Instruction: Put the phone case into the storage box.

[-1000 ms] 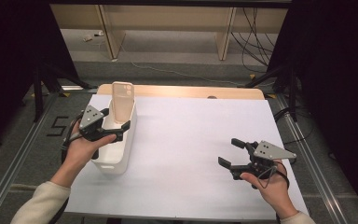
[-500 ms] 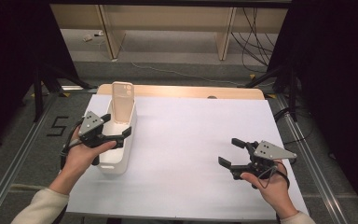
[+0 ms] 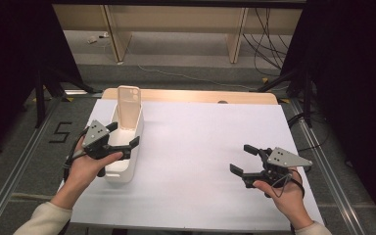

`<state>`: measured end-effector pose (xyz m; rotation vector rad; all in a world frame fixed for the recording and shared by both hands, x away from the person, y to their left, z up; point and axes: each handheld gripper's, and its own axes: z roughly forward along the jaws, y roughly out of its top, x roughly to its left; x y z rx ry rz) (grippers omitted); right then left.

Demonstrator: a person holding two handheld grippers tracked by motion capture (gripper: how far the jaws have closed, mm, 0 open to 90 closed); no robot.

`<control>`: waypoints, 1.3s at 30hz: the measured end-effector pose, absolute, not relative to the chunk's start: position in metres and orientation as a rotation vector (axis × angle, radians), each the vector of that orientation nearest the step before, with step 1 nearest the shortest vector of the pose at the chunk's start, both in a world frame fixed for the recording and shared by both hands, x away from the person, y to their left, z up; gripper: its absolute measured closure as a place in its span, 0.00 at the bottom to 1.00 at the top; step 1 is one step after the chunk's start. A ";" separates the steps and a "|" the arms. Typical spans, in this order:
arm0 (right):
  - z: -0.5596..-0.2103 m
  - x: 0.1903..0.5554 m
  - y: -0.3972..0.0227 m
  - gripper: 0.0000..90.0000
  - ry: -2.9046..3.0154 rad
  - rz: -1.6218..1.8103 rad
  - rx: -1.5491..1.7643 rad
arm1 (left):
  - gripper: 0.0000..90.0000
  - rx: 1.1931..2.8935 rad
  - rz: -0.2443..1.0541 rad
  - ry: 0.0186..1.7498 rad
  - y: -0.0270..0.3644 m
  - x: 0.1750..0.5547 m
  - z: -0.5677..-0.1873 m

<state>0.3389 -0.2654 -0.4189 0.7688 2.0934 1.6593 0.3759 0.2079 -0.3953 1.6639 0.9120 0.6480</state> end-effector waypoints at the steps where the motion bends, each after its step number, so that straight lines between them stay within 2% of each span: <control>1: -0.419 0.339 -0.265 0.18 2.085 1.669 0.766 | 0.10 1.661 0.648 0.909 0.208 0.375 -0.395; 39: -0.421 0.340 -0.264 0.18 2.088 1.658 0.736 | 0.10 1.672 0.591 0.809 0.211 0.339 -0.421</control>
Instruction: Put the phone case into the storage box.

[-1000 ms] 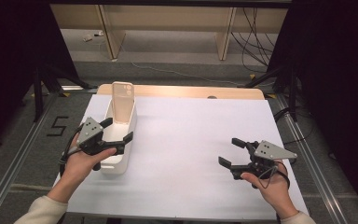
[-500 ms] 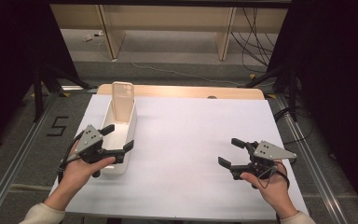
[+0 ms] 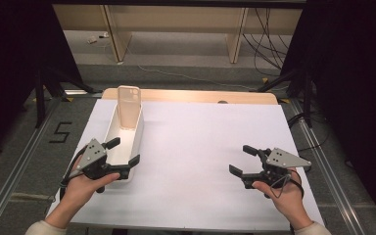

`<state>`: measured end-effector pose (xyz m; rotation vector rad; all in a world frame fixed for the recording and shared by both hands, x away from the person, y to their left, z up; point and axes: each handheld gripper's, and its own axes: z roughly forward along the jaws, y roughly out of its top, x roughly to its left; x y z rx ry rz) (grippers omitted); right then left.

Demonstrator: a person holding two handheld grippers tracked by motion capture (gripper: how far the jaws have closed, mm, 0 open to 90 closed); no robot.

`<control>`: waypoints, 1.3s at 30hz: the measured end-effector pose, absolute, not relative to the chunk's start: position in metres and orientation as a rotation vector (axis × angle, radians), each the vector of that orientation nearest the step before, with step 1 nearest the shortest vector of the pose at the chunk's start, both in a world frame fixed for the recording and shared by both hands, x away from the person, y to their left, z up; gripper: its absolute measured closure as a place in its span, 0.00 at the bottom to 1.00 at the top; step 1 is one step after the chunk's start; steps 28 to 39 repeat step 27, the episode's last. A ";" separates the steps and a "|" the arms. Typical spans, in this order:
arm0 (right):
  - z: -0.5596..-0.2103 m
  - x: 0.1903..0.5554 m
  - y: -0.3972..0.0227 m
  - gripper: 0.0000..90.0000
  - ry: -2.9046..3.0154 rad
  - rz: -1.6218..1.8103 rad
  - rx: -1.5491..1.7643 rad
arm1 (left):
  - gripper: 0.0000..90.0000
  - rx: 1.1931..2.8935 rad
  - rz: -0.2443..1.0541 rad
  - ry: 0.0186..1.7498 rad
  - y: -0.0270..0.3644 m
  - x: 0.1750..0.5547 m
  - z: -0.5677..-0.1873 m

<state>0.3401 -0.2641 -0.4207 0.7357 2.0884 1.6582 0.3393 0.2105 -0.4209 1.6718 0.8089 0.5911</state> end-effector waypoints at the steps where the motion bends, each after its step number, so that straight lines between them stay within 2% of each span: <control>1: -0.421 0.340 -0.264 0.18 2.087 1.657 0.738 | 0.10 1.669 0.590 0.804 0.210 0.339 -0.422; 39: -0.424 0.339 -0.264 0.18 2.093 1.659 0.724 | 0.11 1.664 0.591 0.809 0.212 0.335 -0.424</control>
